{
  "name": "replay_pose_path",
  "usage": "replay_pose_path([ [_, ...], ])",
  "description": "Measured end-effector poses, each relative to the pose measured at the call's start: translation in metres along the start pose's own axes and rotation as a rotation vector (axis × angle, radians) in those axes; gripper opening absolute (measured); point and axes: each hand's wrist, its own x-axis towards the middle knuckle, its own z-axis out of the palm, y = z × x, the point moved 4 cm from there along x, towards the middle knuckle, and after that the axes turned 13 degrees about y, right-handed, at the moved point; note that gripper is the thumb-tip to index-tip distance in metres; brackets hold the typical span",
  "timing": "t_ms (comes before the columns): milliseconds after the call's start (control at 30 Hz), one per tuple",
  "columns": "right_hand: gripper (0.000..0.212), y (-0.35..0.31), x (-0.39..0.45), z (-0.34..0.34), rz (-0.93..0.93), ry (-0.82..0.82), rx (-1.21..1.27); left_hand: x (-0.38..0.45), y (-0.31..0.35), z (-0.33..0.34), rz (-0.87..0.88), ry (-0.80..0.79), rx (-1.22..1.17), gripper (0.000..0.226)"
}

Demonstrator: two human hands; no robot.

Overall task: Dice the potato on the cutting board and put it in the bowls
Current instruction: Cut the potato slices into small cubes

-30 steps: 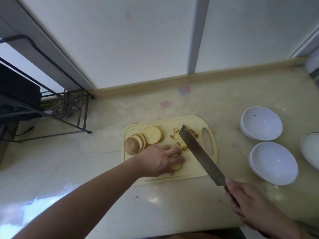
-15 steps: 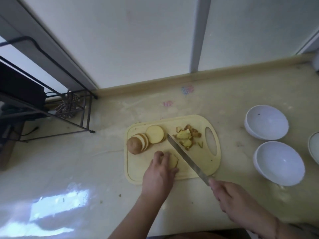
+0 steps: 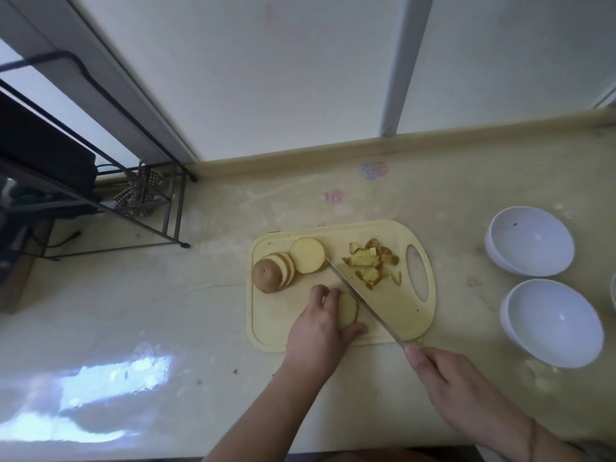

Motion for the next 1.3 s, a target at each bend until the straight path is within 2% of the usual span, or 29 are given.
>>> replay_pose_path([
  [100, 0.093, -0.001, -0.003, -0.005, 0.008, 0.011, 0.010, 0.000, -0.005, -0.012, 0.173, 0.125, 0.112, 0.067],
  [200, 0.095, -0.002, -0.009, -0.007, 0.026, -0.019, -0.001, -0.004, -0.010, -0.011, 0.412, 0.196, -0.008, 0.043],
  [300, 0.094, -0.003, -0.014, -0.003, 0.032, -0.052, -0.027, -0.005, -0.014, -0.004, 0.527, 0.186, -0.097, 0.028],
  [400, 0.092, -0.002, -0.017, -0.001, 0.040, -0.067, -0.063, -0.006, -0.015, -0.001, 0.534, 0.207, -0.186, 0.022],
  [600, 0.090, 0.002, -0.017, -0.006, 0.059, -0.089, -0.109, -0.009, -0.009, 0.003, 0.497, 0.228, -0.216, 0.019],
  [767, 0.087, 0.007, -0.017, -0.007, 0.034, -0.055, -0.162, -0.009, -0.011, 0.005, 0.504, 0.233, -0.222, 0.018],
  [867, 0.093, 0.006, -0.007, -0.003, -0.030, -0.044, -0.143, -0.009, -0.013, 0.005, 0.505, 0.254, -0.250, 0.017],
  [1033, 0.058, -0.004, 0.007, 0.008, -0.100, -0.066, -0.082, -0.008, -0.018, 0.003, 0.526, 0.284, -0.275, 0.016],
  [1167, 0.041, 0.000, 0.005, -0.008, -0.060, -0.055, -0.017, -0.008, -0.022, 0.004, 0.527, 0.273, -0.279, 0.018],
  [1300, 0.050, -0.002, 0.001, -0.010, -0.009, -0.064, -0.010, -0.010, -0.024, 0.002, 0.514, 0.289, -0.281, 0.019],
])
